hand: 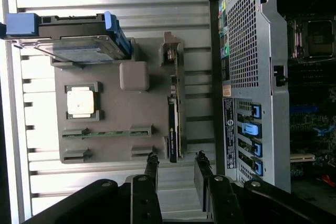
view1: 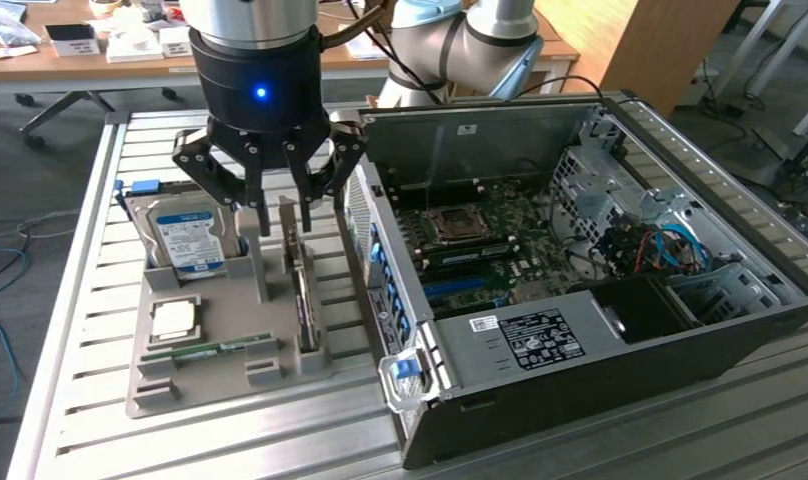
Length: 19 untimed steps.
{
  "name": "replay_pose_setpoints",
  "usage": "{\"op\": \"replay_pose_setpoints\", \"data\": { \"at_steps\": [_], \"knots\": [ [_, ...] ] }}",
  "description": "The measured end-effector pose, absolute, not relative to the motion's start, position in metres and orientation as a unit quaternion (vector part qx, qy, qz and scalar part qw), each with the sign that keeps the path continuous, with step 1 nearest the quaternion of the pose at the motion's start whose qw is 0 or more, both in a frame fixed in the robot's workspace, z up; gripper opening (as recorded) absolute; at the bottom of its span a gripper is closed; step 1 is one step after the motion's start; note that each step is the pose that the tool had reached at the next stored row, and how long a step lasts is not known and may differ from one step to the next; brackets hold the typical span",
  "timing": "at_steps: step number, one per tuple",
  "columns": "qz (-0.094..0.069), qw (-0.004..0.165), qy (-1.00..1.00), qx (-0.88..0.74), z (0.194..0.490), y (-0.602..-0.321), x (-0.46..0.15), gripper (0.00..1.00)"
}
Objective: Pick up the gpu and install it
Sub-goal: 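Pick up the gpu and move the gpu toward the slot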
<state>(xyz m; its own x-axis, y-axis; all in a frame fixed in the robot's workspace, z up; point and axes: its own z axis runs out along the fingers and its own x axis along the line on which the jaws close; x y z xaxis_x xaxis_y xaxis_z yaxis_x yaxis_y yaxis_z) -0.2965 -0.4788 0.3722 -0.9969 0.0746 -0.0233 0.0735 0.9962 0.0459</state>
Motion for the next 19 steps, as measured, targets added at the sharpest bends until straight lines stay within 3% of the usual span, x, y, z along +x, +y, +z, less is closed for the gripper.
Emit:
{"op": "replay_pose_setpoints", "data": {
  "at_steps": [19],
  "knots": [
    [0.023,0.013,0.999,0.037,0.360,-0.479,-0.296,0.42]
  ]
}}
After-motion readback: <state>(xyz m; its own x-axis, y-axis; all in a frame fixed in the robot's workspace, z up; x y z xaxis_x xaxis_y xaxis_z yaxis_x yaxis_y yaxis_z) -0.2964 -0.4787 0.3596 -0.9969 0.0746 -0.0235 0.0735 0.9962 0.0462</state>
